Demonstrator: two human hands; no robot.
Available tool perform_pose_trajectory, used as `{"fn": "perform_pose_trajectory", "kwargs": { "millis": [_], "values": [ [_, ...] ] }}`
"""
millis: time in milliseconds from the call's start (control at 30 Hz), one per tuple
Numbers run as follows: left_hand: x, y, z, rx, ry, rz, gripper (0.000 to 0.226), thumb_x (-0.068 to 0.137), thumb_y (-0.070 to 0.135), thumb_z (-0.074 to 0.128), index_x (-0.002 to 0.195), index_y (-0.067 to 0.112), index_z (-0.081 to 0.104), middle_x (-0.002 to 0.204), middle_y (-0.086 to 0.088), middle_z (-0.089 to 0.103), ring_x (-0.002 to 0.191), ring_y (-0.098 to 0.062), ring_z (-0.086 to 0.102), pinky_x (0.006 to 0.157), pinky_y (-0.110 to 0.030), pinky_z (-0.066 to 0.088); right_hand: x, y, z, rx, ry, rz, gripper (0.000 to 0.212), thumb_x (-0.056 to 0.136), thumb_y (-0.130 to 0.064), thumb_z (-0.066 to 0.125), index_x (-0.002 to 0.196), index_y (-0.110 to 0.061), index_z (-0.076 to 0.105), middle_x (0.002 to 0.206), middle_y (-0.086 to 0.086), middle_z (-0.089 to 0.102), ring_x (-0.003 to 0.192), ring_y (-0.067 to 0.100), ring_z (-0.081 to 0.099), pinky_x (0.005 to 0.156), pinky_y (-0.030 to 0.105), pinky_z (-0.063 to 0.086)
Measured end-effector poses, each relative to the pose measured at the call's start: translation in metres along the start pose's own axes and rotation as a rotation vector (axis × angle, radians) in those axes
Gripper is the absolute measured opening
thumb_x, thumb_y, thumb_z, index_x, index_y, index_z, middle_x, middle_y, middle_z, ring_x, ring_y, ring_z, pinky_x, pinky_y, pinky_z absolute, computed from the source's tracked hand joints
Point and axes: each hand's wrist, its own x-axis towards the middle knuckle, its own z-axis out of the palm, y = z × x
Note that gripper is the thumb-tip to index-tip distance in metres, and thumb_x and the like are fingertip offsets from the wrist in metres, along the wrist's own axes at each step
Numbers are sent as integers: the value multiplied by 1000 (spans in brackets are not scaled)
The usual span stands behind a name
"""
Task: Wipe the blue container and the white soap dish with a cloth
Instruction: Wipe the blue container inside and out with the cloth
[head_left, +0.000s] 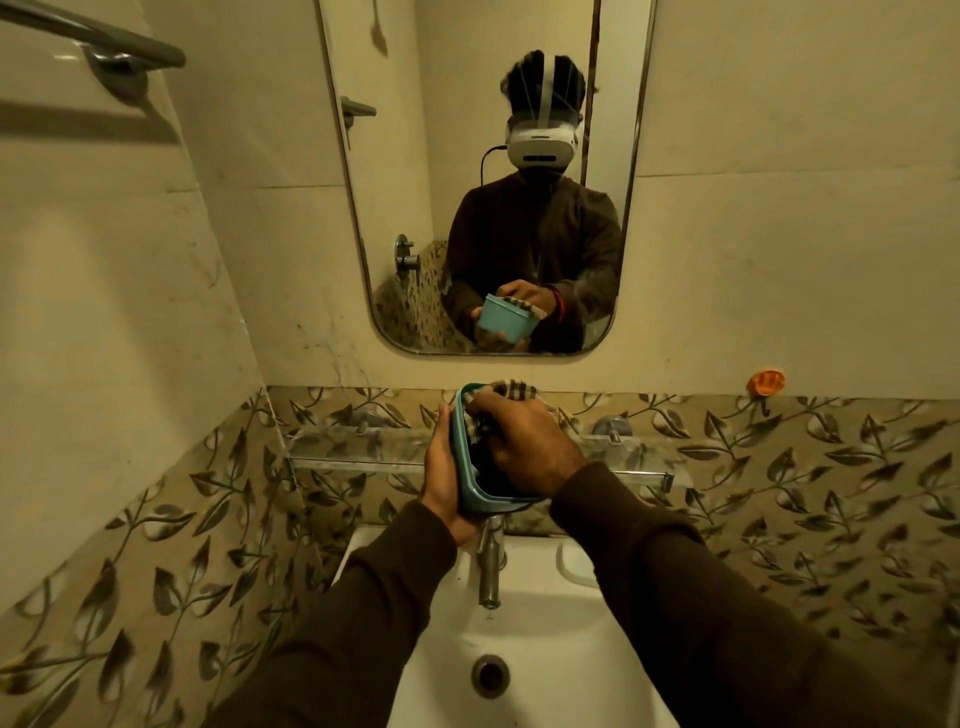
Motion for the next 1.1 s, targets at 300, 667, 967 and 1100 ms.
{"fn": "perform_pose_trajectory", "kwargs": {
  "millis": [300, 667, 967, 1100],
  "values": [
    [6, 14, 25, 96, -11, 56, 68, 91, 72, 43, 129, 21, 68, 128, -19, 69, 120, -39, 64, 92, -52, 55, 15, -2, -15, -265, 230, 13, 31, 86, -17, 62, 116, -18, 58, 101, 13, 67, 92, 33, 64, 74, 41, 55],
    [22, 37, 55, 169, -124, 175, 70, 93, 70, 41, 139, 21, 58, 135, -17, 65, 127, -37, 60, 103, -55, 49, 26, -7, -41, -98, 316, -93, 37, 87, -7, 60, 123, -12, 55, 113, 14, 66, 102, 29, 63, 89, 41, 53],
    [28, 50, 41, 157, -215, 100, 73, 91, 73, 41, 123, 14, 72, 128, -19, 69, 117, -34, 67, 86, -47, 59, 16, -10, -59, -2, -192, -127, 40, 83, -4, 64, 121, -13, 55, 126, 10, 57, 116, 24, 53, 100, 39, 47],
    [29, 38, 32, 223, -207, 47, 79, 90, 75, 41, 125, 11, 70, 129, -21, 69, 118, -35, 67, 87, -45, 58, 17, -11, -68, -217, -486, -69, 49, 86, -1, 55, 130, -20, 52, 128, 8, 58, 115, 25, 56, 99, 44, 48]
  ]
}}
